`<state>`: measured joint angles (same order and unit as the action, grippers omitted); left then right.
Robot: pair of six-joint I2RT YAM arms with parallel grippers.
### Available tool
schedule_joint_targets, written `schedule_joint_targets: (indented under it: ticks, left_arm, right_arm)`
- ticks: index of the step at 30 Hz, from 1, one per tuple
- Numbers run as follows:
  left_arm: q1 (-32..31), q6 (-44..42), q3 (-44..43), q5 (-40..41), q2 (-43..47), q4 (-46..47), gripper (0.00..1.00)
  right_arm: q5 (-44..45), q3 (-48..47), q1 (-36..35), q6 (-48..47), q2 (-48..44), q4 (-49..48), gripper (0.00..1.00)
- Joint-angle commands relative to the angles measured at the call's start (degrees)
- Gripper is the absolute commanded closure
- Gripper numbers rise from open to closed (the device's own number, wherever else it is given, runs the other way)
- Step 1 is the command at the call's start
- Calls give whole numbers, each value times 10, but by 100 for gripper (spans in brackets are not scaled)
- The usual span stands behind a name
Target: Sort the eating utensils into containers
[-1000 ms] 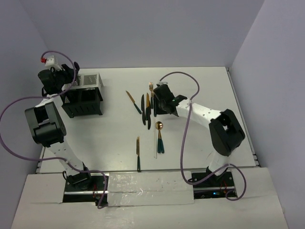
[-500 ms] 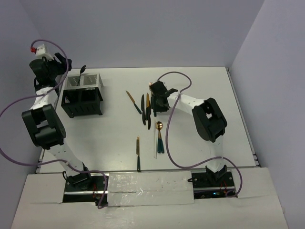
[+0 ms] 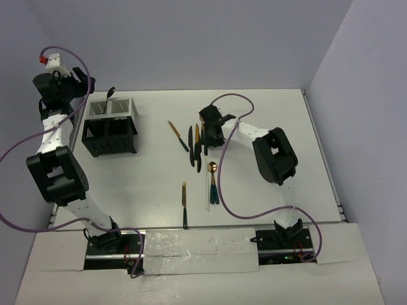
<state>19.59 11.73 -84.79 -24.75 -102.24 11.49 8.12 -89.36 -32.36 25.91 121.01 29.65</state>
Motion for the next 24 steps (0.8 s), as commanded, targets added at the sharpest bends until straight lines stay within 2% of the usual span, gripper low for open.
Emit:
schedule_joint_targets:
  ticks: [1, 5, 16, 24]
  left_arm:
    - [2, -10, -21, -18, 27, -14, 23]
    - [-1, -4, -24, -18, 26, -16, 23]
    - [-4, -9, -19, -3, 26, -22, 23]
    - [-7, -7, -18, -2, 27, -20, 23]
  right_arm:
    - [12, -34, -1, -3, -33, 6, 62]
    - [-2, -40, -4, 0, -44, -7, 62]
    - [-27, -58, -5, -7, 1, -3, 61]
    - [-5, -72, -5, -16, 35, 21, 62]
